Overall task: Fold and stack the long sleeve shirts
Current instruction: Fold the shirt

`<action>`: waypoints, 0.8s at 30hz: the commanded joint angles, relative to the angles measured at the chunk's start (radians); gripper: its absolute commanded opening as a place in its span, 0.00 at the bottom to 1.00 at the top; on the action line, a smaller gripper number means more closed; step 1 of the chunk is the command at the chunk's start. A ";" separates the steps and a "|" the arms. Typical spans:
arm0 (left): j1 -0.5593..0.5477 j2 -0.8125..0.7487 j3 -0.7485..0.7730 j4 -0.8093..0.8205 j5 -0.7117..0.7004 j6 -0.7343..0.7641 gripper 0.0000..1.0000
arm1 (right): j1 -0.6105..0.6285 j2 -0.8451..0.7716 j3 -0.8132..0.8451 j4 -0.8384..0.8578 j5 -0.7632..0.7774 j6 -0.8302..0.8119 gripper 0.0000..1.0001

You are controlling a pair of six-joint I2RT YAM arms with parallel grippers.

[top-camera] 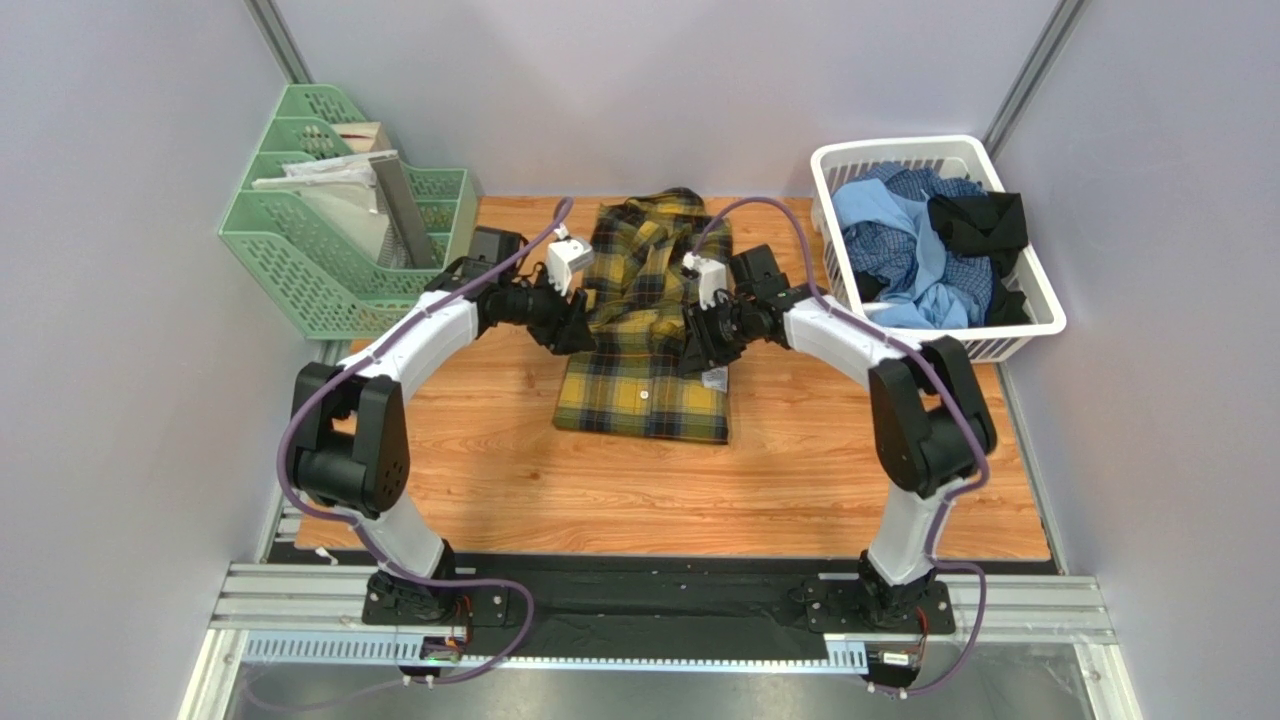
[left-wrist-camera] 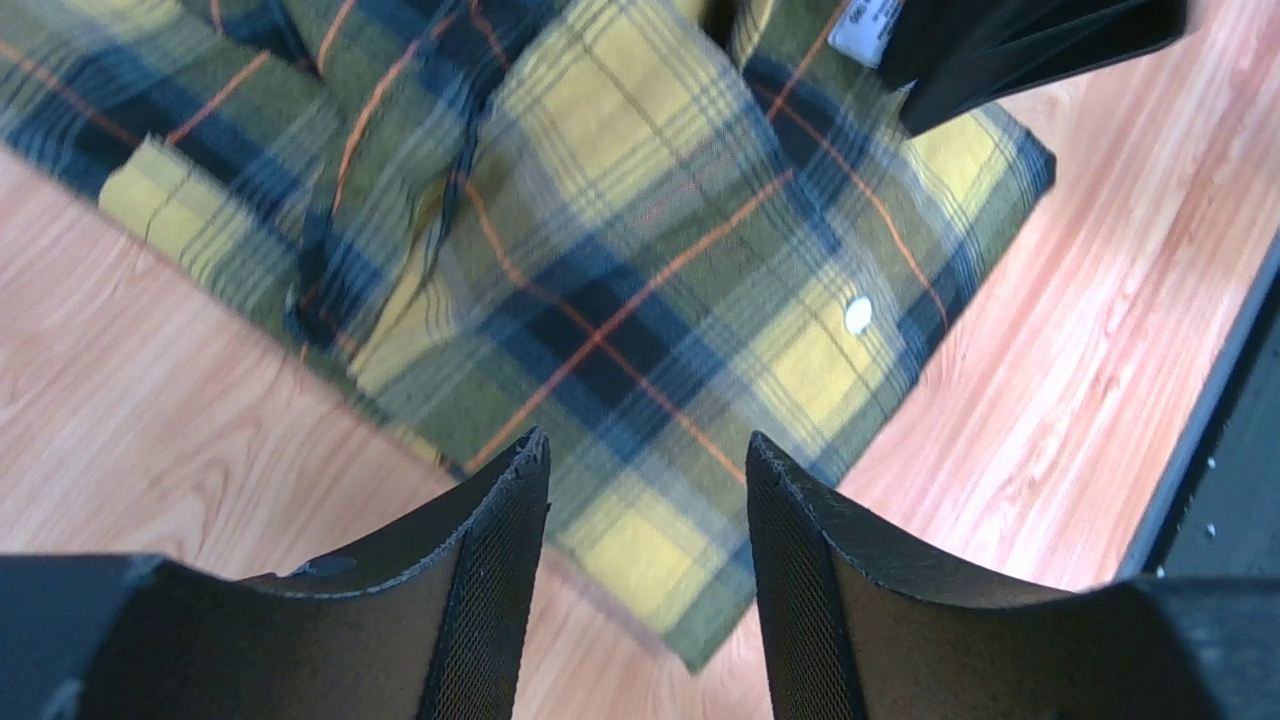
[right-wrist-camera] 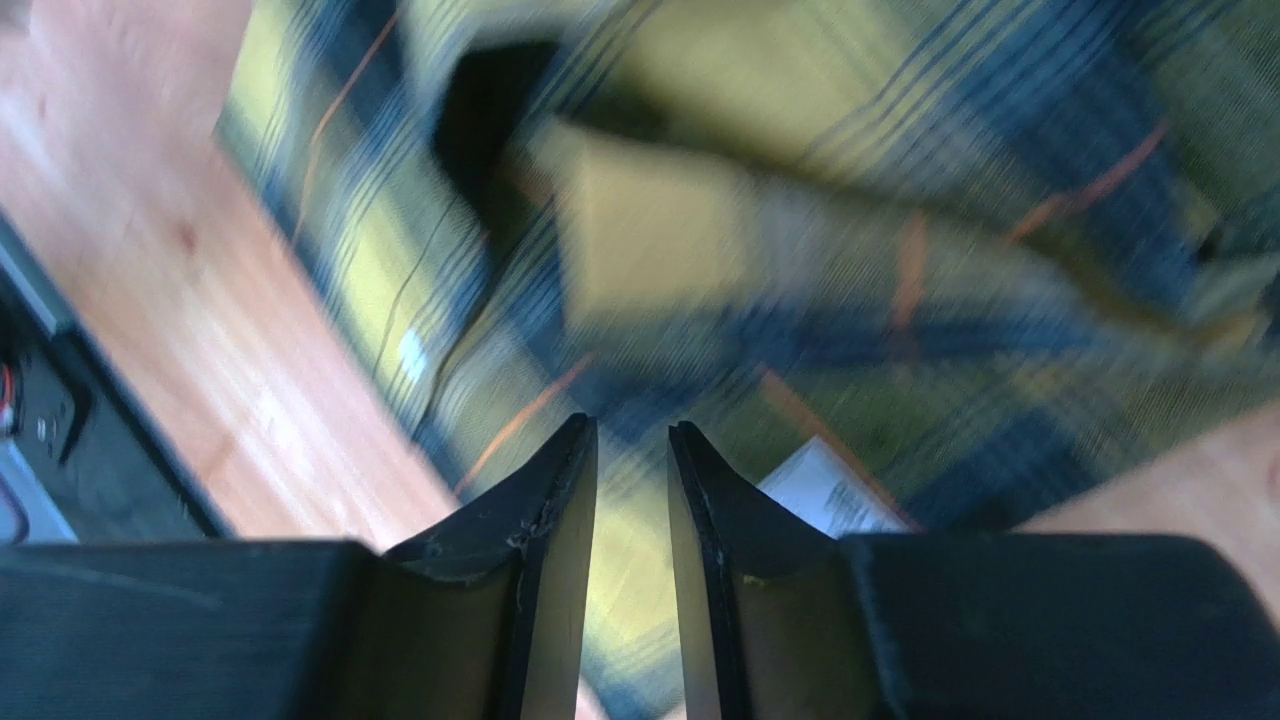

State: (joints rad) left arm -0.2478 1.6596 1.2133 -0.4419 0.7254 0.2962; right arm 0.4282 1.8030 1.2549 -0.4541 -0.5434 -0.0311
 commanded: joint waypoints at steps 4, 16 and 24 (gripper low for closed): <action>-0.056 0.118 0.104 0.129 -0.072 -0.140 0.59 | -0.008 0.211 0.248 0.180 0.017 0.132 0.29; -0.100 0.249 0.221 0.117 -0.070 -0.198 0.55 | -0.011 0.397 0.370 0.155 0.028 0.163 0.28; -0.143 0.347 0.258 0.126 -0.115 -0.281 0.52 | -0.031 0.446 0.382 0.181 -0.016 0.223 0.28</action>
State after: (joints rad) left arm -0.3832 1.9419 1.4174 -0.3321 0.6212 0.0887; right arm 0.4099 2.2219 1.6001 -0.3019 -0.5419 0.1551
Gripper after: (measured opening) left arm 0.537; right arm 0.280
